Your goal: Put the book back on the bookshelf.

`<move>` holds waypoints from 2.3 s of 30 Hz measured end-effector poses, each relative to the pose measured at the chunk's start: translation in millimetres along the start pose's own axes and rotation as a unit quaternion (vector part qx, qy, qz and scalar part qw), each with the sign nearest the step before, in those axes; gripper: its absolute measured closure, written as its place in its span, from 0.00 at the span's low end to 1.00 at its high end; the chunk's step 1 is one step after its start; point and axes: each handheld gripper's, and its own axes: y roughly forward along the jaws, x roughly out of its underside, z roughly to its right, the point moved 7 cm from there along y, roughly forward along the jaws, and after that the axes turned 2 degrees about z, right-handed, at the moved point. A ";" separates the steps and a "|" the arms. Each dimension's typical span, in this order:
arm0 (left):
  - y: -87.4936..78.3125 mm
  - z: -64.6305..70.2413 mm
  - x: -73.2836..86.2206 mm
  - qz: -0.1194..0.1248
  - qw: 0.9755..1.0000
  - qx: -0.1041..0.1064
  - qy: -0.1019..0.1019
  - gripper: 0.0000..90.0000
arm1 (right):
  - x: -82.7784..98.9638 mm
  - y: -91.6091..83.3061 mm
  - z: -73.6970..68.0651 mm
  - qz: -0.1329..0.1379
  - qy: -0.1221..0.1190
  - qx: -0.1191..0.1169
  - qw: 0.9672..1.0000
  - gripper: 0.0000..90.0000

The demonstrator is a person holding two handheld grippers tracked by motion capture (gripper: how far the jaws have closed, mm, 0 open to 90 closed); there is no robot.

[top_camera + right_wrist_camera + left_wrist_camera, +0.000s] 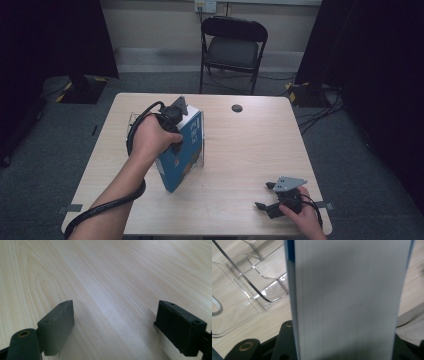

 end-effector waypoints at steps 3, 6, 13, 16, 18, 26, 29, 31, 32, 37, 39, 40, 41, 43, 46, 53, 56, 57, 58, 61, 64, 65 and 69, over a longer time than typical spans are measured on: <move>-3.1 1.4 4.0 0.013 1.000 0.006 -0.008 0.66 | 0.0 0.0 -0.2 0.000 0.000 0.000 1.000 0.16; -8.7 1.3 10.5 0.016 1.000 0.006 0.006 0.64 | 0.0 0.0 -0.1 0.000 0.000 0.000 1.000 0.16; -5.4 1.8 12.7 -0.003 1.000 -0.001 0.000 0.67 | 0.0 0.0 -0.1 0.000 0.001 0.000 1.000 0.16; -5.7 1.1 11.6 -0.014 1.000 -0.008 0.014 0.68 | -0.1 0.1 -0.1 0.000 0.000 0.000 1.000 0.16; -5.0 3.1 11.2 -0.007 1.000 -0.013 0.003 0.68 | -0.1 0.0 -0.1 0.000 0.000 0.000 1.000 0.16; -7.6 0.1 9.9 0.012 1.000 0.011 -0.026 0.69 | -0.1 0.0 0.0 0.000 0.000 0.000 1.000 0.16; -12.4 -2.7 4.7 0.010 0.999 0.016 -0.030 0.69 | -0.1 0.1 0.0 0.000 0.000 0.000 1.000 0.16; -14.7 -4.7 1.1 0.015 0.999 0.019 -0.034 0.69 | -0.1 0.1 0.0 0.000 0.000 0.000 1.000 0.16; -15.1 -7.3 -0.2 0.013 0.999 0.019 -0.028 0.69 | -0.1 0.1 0.0 0.000 0.000 0.000 1.000 0.16; -16.1 -5.0 -8.4 0.010 0.999 0.017 -0.033 0.69 | 0.0 -0.1 -0.1 0.000 0.000 -0.001 1.000 0.16; -18.3 -2.2 -11.1 0.006 0.999 0.016 -0.049 0.69 | 0.0 -0.1 -0.1 0.000 0.000 -0.001 1.000 0.16; -19.7 -1.8 -13.2 0.003 0.998 0.017 -0.053 0.69 | 0.0 -0.1 -0.1 0.000 0.000 -0.001 1.000 0.16; -21.1 -3.3 -16.2 0.010 0.999 0.013 -0.050 0.69 | 0.0 -0.1 -0.1 0.000 -0.001 -0.001 1.000 0.16; -24.4 -6.6 -19.4 0.013 0.999 0.011 -0.041 0.69 | 0.0 -0.1 -0.1 0.000 0.000 -0.001 1.000 0.16; -25.1 -4.2 -23.2 0.019 0.998 0.011 -0.064 0.69 | 0.0 -0.1 -0.1 0.000 -0.001 -0.001 1.000 0.16; -24.0 -5.8 -33.9 0.034 0.996 0.007 -0.083 0.69 | 0.0 -0.1 -0.1 0.000 -0.001 0.000 1.000 0.16; -23.0 -6.5 -38.8 0.043 0.995 0.005 -0.092 0.69 | 0.0 -0.1 -0.1 0.000 -0.001 -0.001 1.000 0.16; -22.5 -6.6 -40.6 0.048 0.994 0.007 -0.096 0.69 | 0.0 -0.2 -0.1 0.000 -0.001 -0.001 1.000 0.16; -22.4 -7.3 -42.0 0.054 0.993 0.007 -0.101 0.69 | 0.0 -0.2 -0.1 0.000 -0.001 0.000 1.000 0.16; -21.9 -8.8 -45.4 0.065 0.992 0.005 -0.109 0.69 | -0.1 0.0 -0.3 0.001 0.000 -0.002 1.000 0.16; -19.0 -9.5 -48.3 0.072 0.991 0.003 -0.117 0.69 | -0.1 0.1 -0.2 0.001 -0.001 -0.002 1.000 0.16; -17.8 -9.9 -49.0 0.072 0.990 0.001 -0.118 0.69 | -0.1 0.1 -0.2 0.001 -0.001 -0.002 1.000 0.16; -12.3 -10.0 -52.2 0.077 0.989 -0.003 -0.124 0.69 | -0.1 0.1 -0.3 0.001 0.000 -0.002 1.000 0.16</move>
